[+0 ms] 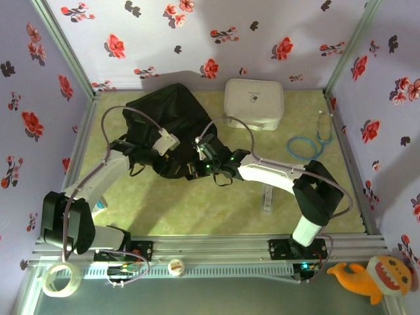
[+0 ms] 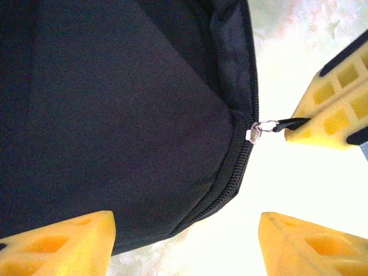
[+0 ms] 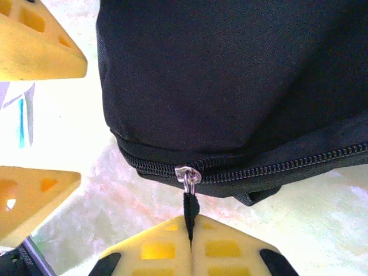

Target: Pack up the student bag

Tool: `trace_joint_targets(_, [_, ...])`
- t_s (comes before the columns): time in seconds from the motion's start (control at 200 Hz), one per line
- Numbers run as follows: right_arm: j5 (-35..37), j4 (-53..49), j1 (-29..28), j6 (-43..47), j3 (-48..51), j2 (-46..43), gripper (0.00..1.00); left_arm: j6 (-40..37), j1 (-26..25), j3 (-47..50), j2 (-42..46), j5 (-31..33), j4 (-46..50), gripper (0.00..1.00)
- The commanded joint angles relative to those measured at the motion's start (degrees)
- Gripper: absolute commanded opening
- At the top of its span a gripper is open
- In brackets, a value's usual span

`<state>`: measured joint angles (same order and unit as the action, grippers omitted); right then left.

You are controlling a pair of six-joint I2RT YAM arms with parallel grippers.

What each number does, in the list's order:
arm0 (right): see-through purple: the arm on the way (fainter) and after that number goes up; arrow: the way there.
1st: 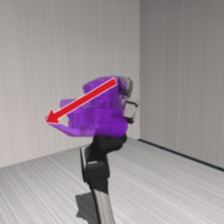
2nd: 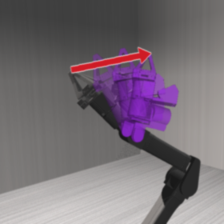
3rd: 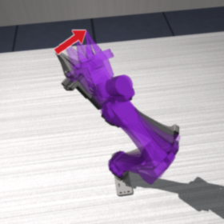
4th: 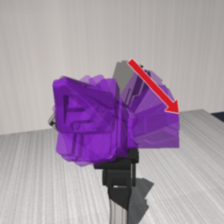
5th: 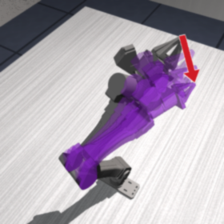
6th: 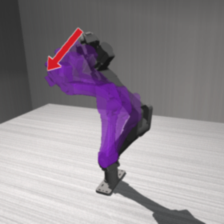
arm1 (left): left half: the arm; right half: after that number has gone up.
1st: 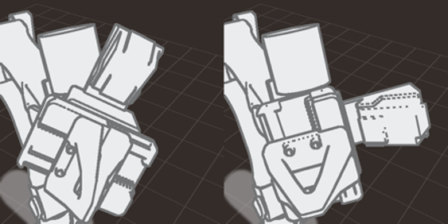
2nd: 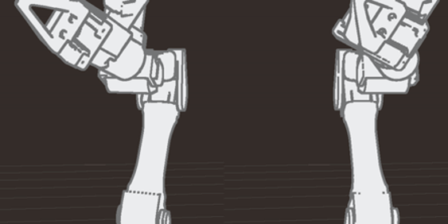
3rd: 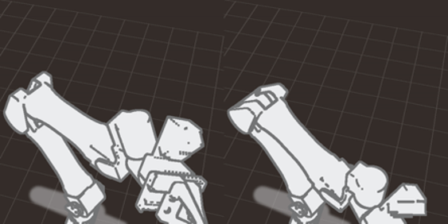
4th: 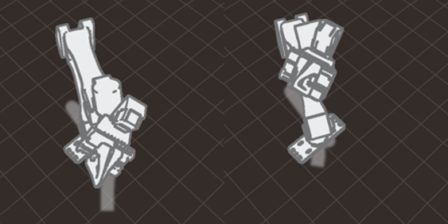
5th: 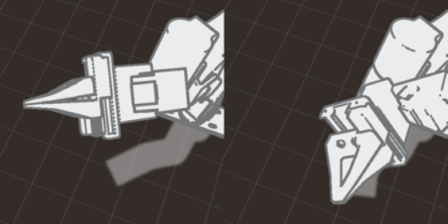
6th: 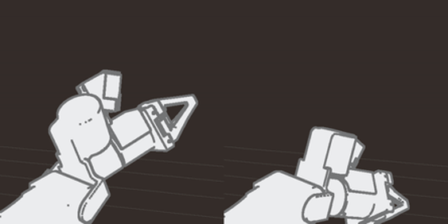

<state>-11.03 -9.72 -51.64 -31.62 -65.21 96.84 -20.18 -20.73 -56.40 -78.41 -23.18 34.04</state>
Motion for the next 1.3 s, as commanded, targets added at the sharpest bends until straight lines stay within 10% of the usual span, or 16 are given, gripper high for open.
trace_joint_targets(0.0, [-1.7, 2.2, 0.6, -0.7, 0.6, -2.1, 0.0, -7.9, -0.9, 0.3, -2.7, -4.2, -1.3, 0.68])
trace_joint_targets(0.235, [-1.9, 1.8, 1.0, -1.1, 0.5, -1.8, 0.0, -10.1, -2.6, -1.0, -8.8, -4.7, -0.6, 0.64])
trace_joint_targets(0.48, [8.6, -3.3, 2.1, -3.2, 1.5, -3.0, 0.0, -9.0, -2.8, 0.8, -10.3, 4.9, -6.1, 0.28])
trace_joint_targets(0.99, [19.8, -10.8, 5.8, -8.6, -1.0, -2.5, 0.0, -8.5, -2.7, 1.0, -10.2, 2.9, -6.0, 0.11])
trace_joint_targets(1.295, [4.9, -2.1, 6.0, -4.5, 0.7, -3.0, 0.0, -7.3, -2.9, -1.6, -4.9, -6.0, -8.4, 0.5])
